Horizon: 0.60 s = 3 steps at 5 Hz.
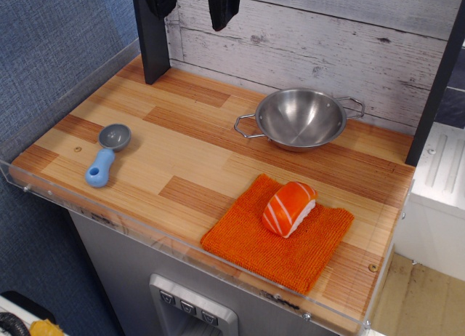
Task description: Put the bowl near the top of the spoon.
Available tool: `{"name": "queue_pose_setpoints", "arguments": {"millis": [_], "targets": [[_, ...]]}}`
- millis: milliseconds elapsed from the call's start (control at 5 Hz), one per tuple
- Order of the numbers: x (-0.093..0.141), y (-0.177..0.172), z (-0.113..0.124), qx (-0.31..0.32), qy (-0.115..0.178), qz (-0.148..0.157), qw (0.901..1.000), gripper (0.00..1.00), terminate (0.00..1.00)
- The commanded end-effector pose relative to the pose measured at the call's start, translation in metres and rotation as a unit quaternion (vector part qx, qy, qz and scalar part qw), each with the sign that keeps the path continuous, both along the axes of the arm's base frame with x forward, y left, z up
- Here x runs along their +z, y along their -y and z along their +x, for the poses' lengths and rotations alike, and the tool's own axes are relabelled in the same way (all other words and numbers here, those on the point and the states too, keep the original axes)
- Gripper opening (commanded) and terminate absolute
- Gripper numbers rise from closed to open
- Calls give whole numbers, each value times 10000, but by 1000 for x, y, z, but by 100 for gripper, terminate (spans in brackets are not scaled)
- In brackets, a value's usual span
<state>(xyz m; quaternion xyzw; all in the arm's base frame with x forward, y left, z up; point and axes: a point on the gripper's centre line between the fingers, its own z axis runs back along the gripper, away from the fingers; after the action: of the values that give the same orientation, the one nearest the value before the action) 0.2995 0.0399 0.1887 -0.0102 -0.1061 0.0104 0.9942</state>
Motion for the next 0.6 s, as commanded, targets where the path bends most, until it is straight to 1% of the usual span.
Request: {"name": "queue_pose_setpoints", "arguments": {"millis": [0, 200, 400], "targets": [[0, 0, 0, 0, 0, 0, 10000, 100, 0], [-12, -2, 14, 26, 0, -25, 10000, 100, 0], [-22, 10, 27, -105, 117, 124, 9998, 100, 0]]}}
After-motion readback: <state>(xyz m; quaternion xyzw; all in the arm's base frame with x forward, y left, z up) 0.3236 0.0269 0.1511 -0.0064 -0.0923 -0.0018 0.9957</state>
